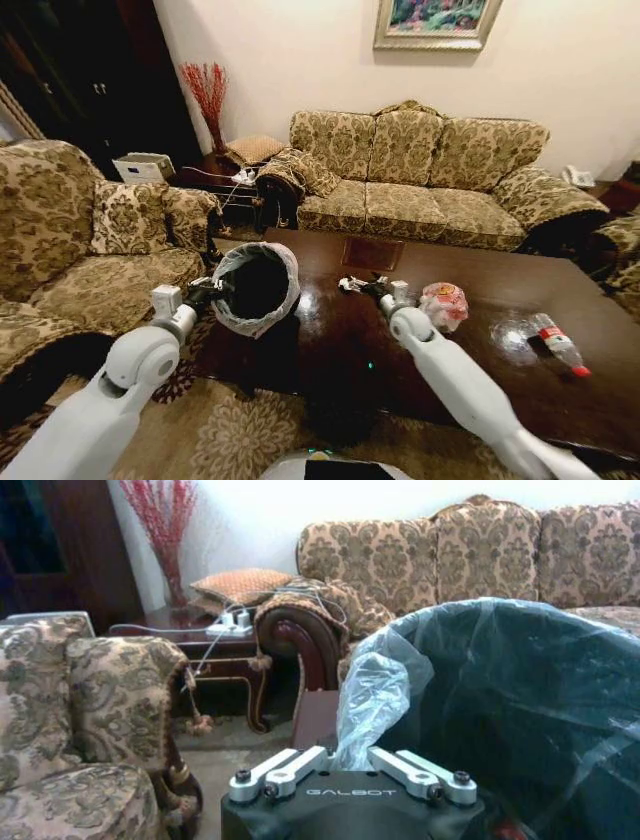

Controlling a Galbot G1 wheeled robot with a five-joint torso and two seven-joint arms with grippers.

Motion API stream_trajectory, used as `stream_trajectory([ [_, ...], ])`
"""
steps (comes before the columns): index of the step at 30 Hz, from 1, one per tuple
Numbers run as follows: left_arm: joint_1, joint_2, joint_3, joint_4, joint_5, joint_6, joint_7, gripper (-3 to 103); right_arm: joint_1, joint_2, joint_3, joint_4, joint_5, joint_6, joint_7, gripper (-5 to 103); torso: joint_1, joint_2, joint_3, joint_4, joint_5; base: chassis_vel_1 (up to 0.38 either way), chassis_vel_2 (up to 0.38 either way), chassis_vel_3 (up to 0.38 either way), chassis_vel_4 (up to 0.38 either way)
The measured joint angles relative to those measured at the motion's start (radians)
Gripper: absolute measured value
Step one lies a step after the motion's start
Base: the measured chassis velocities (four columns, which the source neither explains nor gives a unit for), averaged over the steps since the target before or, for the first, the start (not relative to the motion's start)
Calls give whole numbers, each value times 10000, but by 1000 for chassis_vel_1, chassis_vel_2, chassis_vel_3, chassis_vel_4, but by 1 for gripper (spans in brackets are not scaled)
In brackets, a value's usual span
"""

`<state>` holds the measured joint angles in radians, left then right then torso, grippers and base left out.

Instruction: Move to the front of the table and place the trash on the table into the trash bin.

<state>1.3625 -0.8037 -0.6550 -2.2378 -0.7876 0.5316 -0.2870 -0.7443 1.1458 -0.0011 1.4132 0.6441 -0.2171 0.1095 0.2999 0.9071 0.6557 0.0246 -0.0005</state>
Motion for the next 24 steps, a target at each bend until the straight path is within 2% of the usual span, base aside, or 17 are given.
stream_trajectory([
  [4, 27, 28, -24, 2, -10, -11, 12, 1, 101, 209, 16, -433, -185, 58, -96, 100, 5, -1, 2, -2, 4, 0, 0, 0, 0],
  [7, 62, 55, -82, 29, -35, -23, 13, 1, 401, 884, 94, -1690, -541, 547, -623, 100, 2, -1, 0, -3, 5, 0, 0, 0, 0],
  [13, 26, 118, -81, 92, -64, -27, 9, 1, 595, 1492, 262, -2769, -992, 1072, -1334, 103, -3, -1, -1, 3, 3, 0, 0, 0, 0],
  [14, 3, 151, -81, 108, -79, -31, 9, 1, 655, 1633, 330, -3067, -1169, 1122, -1442, 95, -2, -1, -1, 3, 4, 0, 0, 0, 0],
  [16, -17, 177, -81, 111, -107, -34, 11, 1, 703, 1724, 386, -3265, -1263, 1135, -1489, 95, -1, -1, 0, 2, 3, 0, 0, 0, 0],
  [20, -111, 272, -57, 109, -237, -39, 31, 1, 946, 2068, 639, -4026, -1587, 1359, -1662, 74, 0, -1, 0, -3, 6, 0, 0, 0, 0],
  [22, -120, 277, -51, 107, -243, -40, 34, 1, 975, 2100, 660, -4101, -1630, 1389, -1684, 74, 0, -1, 0, -3, 7, 0, 0, 0, 0],
  [23, -129, 284, -46, 99, -250, -39, 41, 1, 1020, 2129, 672, -4201, -1683, 1420, -1720, 63, 0, -1, -1, 0, 5, 0, 0, 0, 0],
  [24, -129, 284, -47, 95, -250, -40, 47, 1, 1034, 2131, 672, -4235, -1701, 1427, -1733, 63, 0, -1, -1, 1, 5, 0, 0, 0, 0],
])
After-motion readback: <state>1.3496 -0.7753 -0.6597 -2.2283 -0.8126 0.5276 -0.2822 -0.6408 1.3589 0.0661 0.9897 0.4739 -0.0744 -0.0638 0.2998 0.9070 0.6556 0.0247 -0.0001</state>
